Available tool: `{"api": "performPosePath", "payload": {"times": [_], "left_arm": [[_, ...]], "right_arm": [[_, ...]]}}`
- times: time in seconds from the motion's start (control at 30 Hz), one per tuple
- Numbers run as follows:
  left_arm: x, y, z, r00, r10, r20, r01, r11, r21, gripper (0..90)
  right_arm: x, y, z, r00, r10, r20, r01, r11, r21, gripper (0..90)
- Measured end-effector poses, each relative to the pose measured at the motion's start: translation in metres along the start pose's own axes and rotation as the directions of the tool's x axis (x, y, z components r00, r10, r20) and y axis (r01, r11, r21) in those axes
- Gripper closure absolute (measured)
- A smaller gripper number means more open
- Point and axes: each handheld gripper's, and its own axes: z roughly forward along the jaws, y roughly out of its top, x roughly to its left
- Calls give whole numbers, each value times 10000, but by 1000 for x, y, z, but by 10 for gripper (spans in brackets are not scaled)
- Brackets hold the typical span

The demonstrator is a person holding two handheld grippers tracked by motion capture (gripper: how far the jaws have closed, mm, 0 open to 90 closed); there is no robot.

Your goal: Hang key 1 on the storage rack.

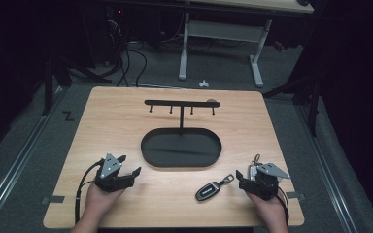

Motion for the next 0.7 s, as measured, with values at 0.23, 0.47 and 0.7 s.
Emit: {"api": "performPosePath", "payload": {"times": [0.23,0.47,0.7], "left_arm": [[-2,-1,0,9999,91,-45,-91,9999,69,278],[-2,-2,1,10000,33,-45,-33,9999,128,277],[-2,-1,0,10000,42,-53,-41,10000,49,277]], "right_arm": [[2,1,-3,9992,-111,-384,113,9999,54,163],[3,1,-3,9989,-120,-450,127,9998,159,164],[5,0,-1,9981,-185,-587,206,9991,361,171]]}}
